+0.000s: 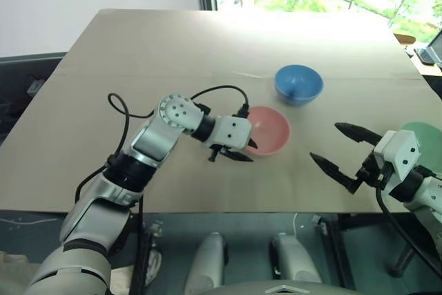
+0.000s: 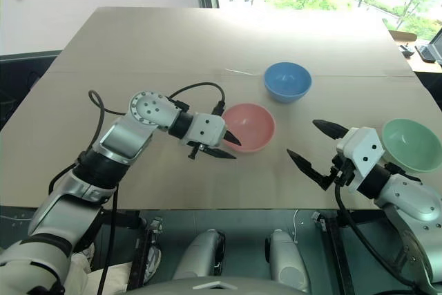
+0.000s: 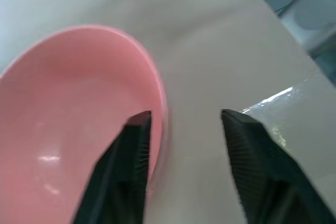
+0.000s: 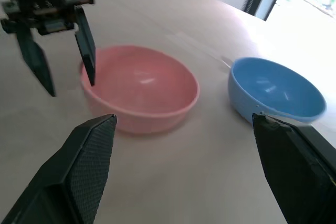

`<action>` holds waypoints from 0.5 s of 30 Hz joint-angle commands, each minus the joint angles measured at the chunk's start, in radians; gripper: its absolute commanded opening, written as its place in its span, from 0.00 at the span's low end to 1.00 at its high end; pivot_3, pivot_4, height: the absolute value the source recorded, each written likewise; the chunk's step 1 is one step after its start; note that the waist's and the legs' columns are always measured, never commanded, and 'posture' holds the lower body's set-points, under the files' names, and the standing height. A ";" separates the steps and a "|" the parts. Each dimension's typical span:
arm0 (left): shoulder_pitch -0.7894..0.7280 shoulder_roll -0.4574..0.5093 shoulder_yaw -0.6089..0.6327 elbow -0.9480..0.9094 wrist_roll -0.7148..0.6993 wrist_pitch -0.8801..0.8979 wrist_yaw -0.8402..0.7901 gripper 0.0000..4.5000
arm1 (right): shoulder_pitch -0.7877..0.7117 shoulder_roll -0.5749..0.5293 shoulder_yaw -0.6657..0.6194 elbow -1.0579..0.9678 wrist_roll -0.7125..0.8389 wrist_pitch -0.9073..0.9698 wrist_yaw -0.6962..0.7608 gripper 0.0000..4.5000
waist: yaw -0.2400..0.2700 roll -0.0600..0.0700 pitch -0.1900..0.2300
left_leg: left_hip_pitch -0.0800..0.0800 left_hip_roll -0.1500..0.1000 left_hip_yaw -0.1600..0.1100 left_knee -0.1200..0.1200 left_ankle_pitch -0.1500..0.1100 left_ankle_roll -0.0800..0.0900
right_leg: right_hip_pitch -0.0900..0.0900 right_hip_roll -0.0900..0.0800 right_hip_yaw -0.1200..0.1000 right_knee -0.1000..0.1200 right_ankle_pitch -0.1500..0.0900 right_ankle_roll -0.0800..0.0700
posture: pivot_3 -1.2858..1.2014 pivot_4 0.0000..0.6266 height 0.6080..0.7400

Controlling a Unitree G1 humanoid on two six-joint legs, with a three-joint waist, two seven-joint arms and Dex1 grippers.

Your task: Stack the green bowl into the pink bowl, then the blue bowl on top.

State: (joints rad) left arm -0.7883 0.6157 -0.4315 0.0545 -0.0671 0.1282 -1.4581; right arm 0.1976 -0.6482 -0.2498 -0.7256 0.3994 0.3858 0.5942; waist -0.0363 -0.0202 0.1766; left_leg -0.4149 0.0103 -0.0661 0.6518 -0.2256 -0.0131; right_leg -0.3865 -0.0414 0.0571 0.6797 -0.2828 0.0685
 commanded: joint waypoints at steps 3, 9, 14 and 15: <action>-0.034 0.019 0.130 -0.029 -0.135 0.155 -0.001 0.98 | 0.003 0.006 -0.054 0.008 -0.120 0.027 -0.114 0.96 | 0.000 0.000 0.000 | 0.000 0.000 0.000 0.000 0.000 0.000 | 0.000 0.000 0.000 0.000 0.000 0.000 | 0.52 0.24 1.00; -0.009 -0.016 0.370 -0.014 -0.362 0.268 0.085 0.99 | -0.041 -0.033 -0.106 0.160 -0.274 0.162 -0.245 0.96 | 0.001 0.000 0.000 | 0.000 0.000 0.000 0.000 0.000 0.000 | 0.000 0.000 0.000 0.000 0.000 0.000 | 0.52 0.24 1.00; 0.041 -0.019 0.437 -0.016 -0.427 0.252 0.071 0.99 | -0.087 -0.026 -0.109 0.344 -0.275 0.215 -0.238 0.96 | 0.007 0.001 0.000 | 0.001 0.000 0.000 0.000 0.000 0.000 | 0.001 0.000 -0.001 0.000 0.000 0.000 | 0.52 0.24 1.00; 0.055 -0.015 0.440 -0.032 -0.456 0.266 0.044 0.99 | -0.105 -0.021 -0.111 0.368 -0.263 0.243 -0.238 0.96 | 0.006 0.001 0.000 | 0.001 0.000 -0.001 0.000 0.000 0.000 | 0.001 0.000 -0.001 0.000 0.000 0.000 | 0.52 0.24 1.00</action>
State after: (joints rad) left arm -0.7372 0.5905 -0.0119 0.0568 -0.4709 0.3768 -1.3790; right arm 0.1122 -0.6679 -0.3335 -0.3686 0.1336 0.6051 0.3630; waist -0.0308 -0.0191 0.1764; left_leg -0.4142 0.0103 -0.0665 0.6518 -0.2256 -0.0131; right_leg -0.3853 -0.0417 0.0565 0.6794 -0.2828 0.0683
